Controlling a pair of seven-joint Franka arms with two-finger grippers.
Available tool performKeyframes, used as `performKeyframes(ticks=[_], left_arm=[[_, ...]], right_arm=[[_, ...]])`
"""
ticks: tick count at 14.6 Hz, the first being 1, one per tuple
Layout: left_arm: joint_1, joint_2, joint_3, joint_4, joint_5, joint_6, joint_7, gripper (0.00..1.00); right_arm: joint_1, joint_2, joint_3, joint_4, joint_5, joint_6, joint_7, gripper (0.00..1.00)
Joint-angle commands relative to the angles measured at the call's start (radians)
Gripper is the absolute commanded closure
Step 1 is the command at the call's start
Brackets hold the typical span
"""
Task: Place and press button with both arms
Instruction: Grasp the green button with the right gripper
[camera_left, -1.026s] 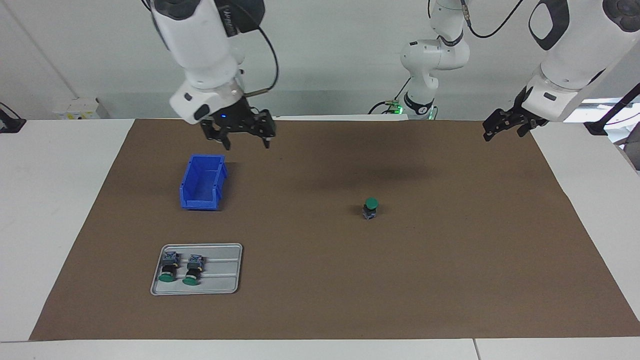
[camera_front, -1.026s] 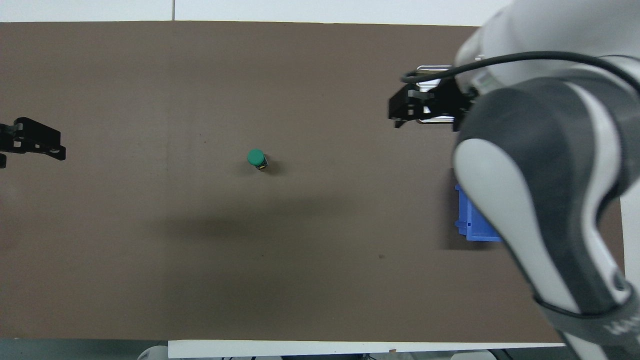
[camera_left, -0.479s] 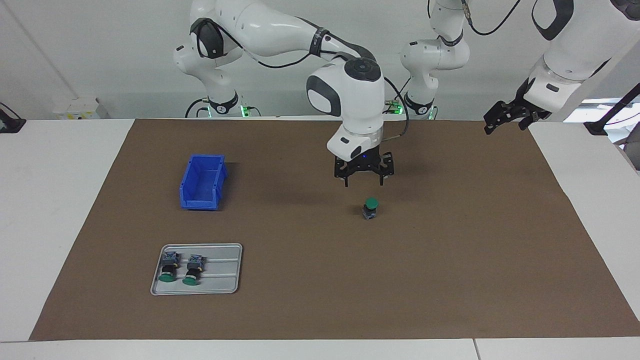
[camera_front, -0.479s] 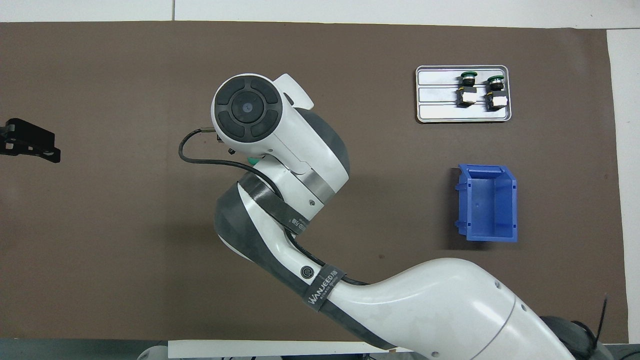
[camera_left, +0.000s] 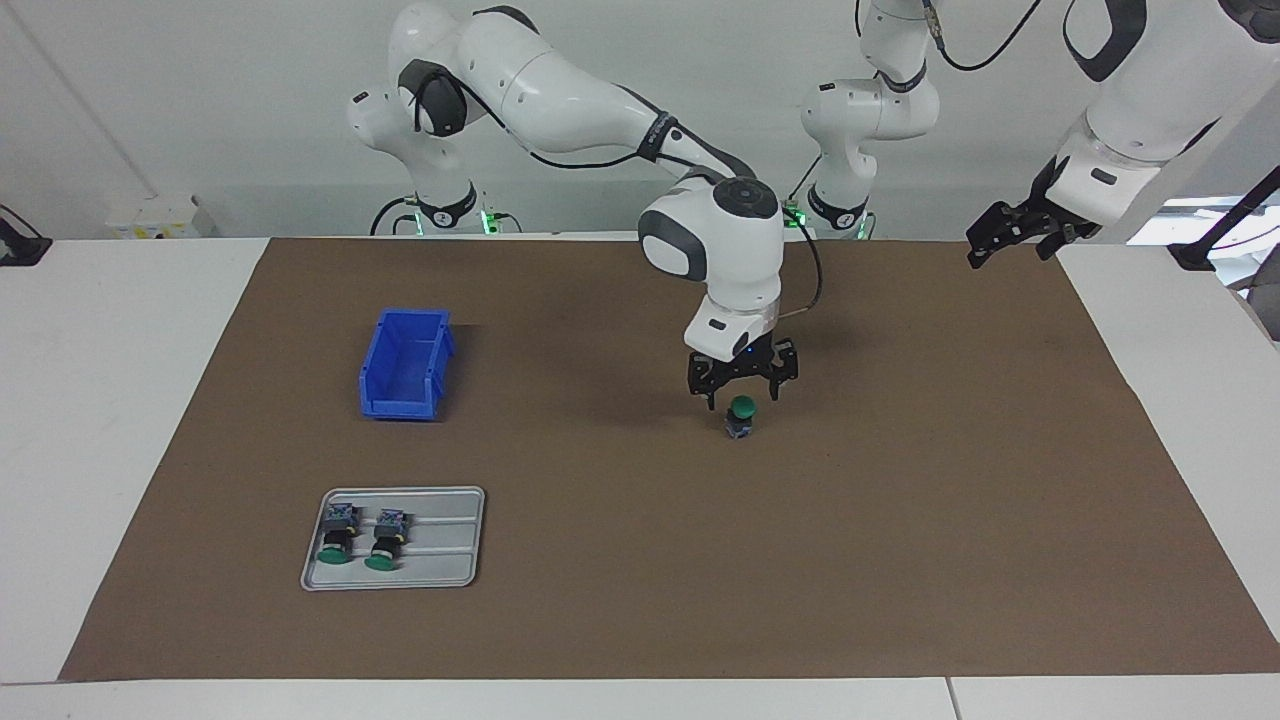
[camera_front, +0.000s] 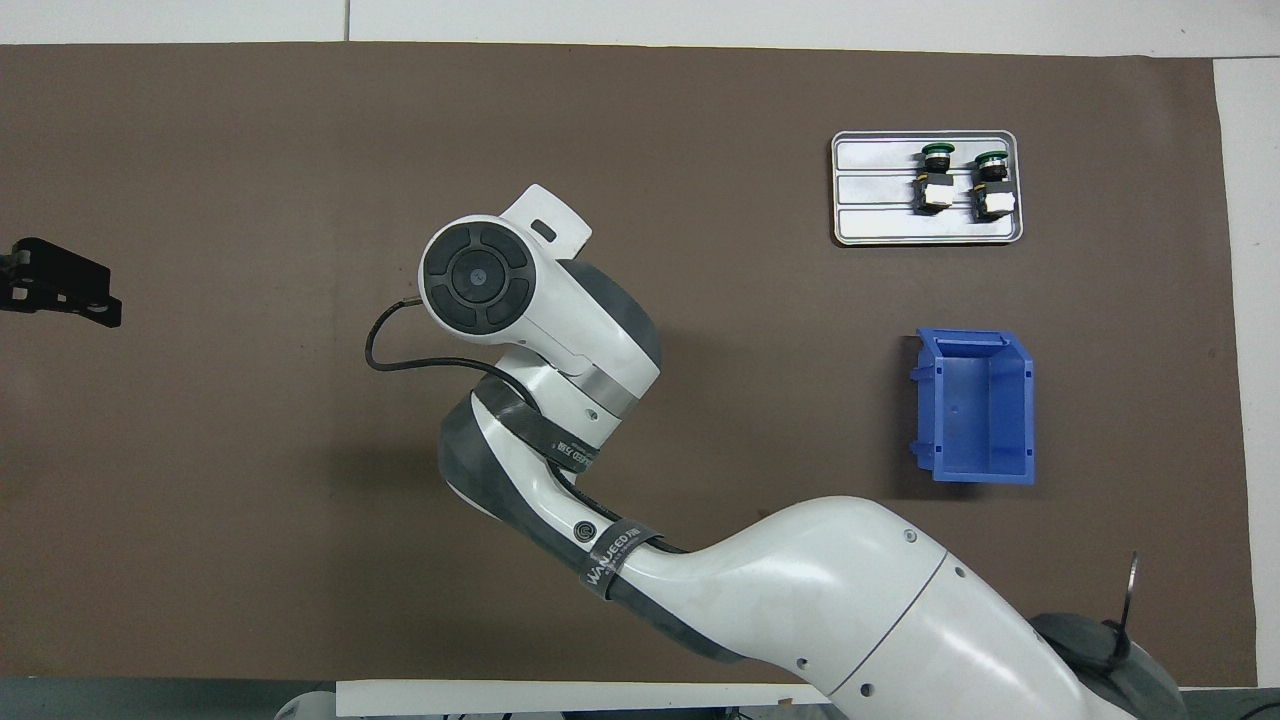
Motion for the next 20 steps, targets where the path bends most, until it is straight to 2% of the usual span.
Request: performKeyframes(ticks=[1, 4, 8, 10, 13, 15, 16, 18, 20], left_arm=[[-0.001, -0.016, -0.005, -0.013, 0.018, -0.009, 0.004, 0.00], [0.000, -0.016, -0.005, -0.013, 0.018, -0.007, 0.006, 0.00], [-0.007, -0.018, -0.005, -0.013, 0.018, -0.009, 0.004, 0.00], [-0.003, -0.018, -0.006, -0.013, 0.018, -0.006, 0.015, 0.00], [-0.003, -0.016, -0.007, -0.013, 0.018, -0.001, 0.024, 0.00], [0.003, -0.018, -0.005, -0.022, 0.017, 0.031, 0.021, 0.00], [0.003, -0.018, -0.005, -0.025, 0.017, 0.031, 0.021, 0.00], [-0.001, -0.024, -0.006, -0.028, 0.017, 0.028, 0.020, 0.00], [-0.004, -0.024, -0.005, -0.030, 0.017, 0.028, 0.018, 0.00]], right_arm=[[-0.006, -0.004, 0.006, -0.070, -0.014, 0.096, -0.051, 0.01], [0.005, 0.003, 0.004, -0.110, -0.020, 0.128, -0.051, 0.01], [-0.001, 0.000, 0.004, -0.188, -0.035, 0.229, -0.051, 0.01], [0.000, 0.010, 0.004, -0.185, -0.052, 0.229, -0.054, 0.08], [-0.008, 0.010, 0.004, -0.188, -0.055, 0.223, -0.085, 0.56], [-0.012, 0.010, 0.004, -0.185, -0.044, 0.220, -0.085, 0.95], [-0.011, 0.010, 0.004, -0.181, -0.046, 0.222, -0.082, 1.00], [-0.014, -0.016, -0.002, -0.162, -0.055, 0.149, -0.081, 1.00], [-0.082, -0.095, -0.002, -0.168, -0.041, 0.052, -0.078, 1.00]])
